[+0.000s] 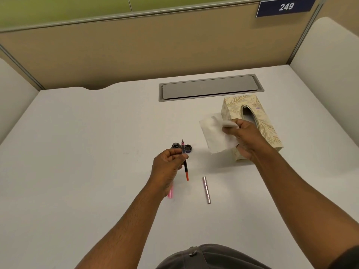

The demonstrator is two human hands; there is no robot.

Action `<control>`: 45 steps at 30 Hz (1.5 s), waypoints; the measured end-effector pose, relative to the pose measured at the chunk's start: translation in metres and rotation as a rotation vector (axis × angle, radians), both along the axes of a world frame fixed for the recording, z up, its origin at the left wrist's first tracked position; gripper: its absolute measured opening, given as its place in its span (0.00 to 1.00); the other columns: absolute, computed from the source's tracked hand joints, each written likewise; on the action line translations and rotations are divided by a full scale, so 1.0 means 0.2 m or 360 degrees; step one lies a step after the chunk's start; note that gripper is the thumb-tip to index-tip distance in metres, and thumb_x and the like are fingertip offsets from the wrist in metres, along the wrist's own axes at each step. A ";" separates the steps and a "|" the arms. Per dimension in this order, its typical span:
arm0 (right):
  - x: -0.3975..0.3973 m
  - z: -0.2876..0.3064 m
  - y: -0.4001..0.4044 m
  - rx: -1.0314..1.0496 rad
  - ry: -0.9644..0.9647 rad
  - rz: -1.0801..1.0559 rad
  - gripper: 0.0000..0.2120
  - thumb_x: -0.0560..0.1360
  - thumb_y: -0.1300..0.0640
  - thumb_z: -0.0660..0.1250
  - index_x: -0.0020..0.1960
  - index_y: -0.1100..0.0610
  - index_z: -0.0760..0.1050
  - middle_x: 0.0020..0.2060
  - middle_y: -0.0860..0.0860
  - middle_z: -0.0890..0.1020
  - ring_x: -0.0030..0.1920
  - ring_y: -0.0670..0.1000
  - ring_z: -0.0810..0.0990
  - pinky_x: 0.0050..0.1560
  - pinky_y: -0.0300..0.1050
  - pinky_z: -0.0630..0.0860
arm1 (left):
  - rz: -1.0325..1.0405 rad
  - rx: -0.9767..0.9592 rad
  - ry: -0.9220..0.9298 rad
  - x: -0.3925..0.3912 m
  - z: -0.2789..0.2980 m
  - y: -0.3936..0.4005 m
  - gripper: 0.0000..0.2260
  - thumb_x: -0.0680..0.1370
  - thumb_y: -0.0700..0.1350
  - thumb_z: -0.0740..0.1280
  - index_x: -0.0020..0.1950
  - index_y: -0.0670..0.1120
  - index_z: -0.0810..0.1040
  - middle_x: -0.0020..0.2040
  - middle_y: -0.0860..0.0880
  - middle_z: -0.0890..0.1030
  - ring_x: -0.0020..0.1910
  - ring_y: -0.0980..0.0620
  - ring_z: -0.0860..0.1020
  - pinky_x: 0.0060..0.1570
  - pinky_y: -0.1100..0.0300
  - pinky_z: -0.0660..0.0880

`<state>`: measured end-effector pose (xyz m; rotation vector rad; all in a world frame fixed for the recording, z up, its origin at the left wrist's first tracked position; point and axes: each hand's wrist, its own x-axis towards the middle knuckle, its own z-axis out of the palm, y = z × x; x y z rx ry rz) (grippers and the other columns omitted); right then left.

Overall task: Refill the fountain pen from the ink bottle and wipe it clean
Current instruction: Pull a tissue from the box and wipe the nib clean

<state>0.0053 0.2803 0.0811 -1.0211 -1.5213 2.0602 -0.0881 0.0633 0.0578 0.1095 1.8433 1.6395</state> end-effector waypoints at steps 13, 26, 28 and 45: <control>0.04 0.00 -0.05 -0.0145 -0.0151 0.0535 0.12 0.77 0.55 0.67 0.54 0.63 0.81 0.51 0.53 0.85 0.51 0.49 0.83 0.53 0.43 0.78 | 0.0021 -0.0002 -0.0025 0.00 0.01 0.00 0.11 0.72 0.41 0.74 0.53 0.46 0.81 0.48 0.49 0.85 0.49 0.52 0.82 0.50 0.58 0.78; -0.05 -0.07 -0.23 0.0278 -0.0273 0.0185 0.15 0.72 0.67 0.71 0.56 0.55 0.82 0.44 0.53 0.86 0.45 0.51 0.84 0.49 0.49 0.81 | -0.0240 -0.0062 0.0186 0.06 0.05 0.06 0.07 0.72 0.40 0.74 0.49 0.47 0.81 0.44 0.45 0.85 0.44 0.52 0.83 0.45 0.62 0.77; -0.06 -0.07 -0.26 0.0162 -0.0274 0.0257 0.12 0.74 0.67 0.68 0.56 0.58 0.82 0.47 0.56 0.86 0.48 0.54 0.84 0.50 0.50 0.81 | -0.0231 -0.0104 0.0241 0.07 0.04 0.06 0.06 0.73 0.40 0.73 0.48 0.48 0.81 0.43 0.45 0.85 0.44 0.49 0.83 0.48 0.59 0.80; -0.04 -0.09 -0.34 -0.0449 0.0121 0.0410 0.09 0.77 0.68 0.65 0.54 0.60 0.79 0.50 0.57 0.83 0.51 0.51 0.80 0.54 0.39 0.78 | -0.0225 -0.0382 0.0682 0.08 0.03 0.03 0.07 0.74 0.44 0.72 0.51 0.49 0.82 0.42 0.52 0.84 0.40 0.59 0.80 0.38 0.73 0.74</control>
